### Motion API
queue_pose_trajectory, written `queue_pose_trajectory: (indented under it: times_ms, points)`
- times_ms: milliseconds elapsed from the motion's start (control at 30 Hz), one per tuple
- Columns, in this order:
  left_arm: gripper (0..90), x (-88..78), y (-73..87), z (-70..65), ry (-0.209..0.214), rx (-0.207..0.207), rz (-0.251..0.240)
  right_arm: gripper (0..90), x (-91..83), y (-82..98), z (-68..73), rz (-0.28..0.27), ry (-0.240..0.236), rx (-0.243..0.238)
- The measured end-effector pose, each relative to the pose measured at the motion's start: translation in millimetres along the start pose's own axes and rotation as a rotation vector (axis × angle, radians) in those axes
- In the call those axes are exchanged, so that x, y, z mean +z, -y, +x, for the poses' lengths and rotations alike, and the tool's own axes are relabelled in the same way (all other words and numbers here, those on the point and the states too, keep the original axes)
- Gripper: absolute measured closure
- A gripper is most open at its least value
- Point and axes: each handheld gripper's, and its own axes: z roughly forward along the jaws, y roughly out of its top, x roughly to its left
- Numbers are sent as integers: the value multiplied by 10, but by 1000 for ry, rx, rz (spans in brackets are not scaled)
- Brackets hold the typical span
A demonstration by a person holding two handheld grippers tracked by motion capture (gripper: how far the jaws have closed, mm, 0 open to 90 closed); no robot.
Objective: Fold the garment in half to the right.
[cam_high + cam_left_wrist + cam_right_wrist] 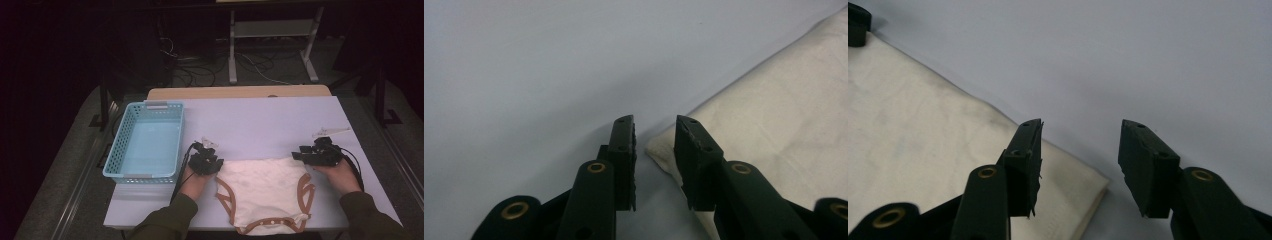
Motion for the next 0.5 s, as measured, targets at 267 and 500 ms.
queue_pose_trajectory:
  times_ms: [267,500]
  points:
    - [768,7,0,2,14,14,3,598,23,29,-56,22,19,15]
    - [839,17,-1,2,45,16,2,718,77,54,-68,64,0,12]
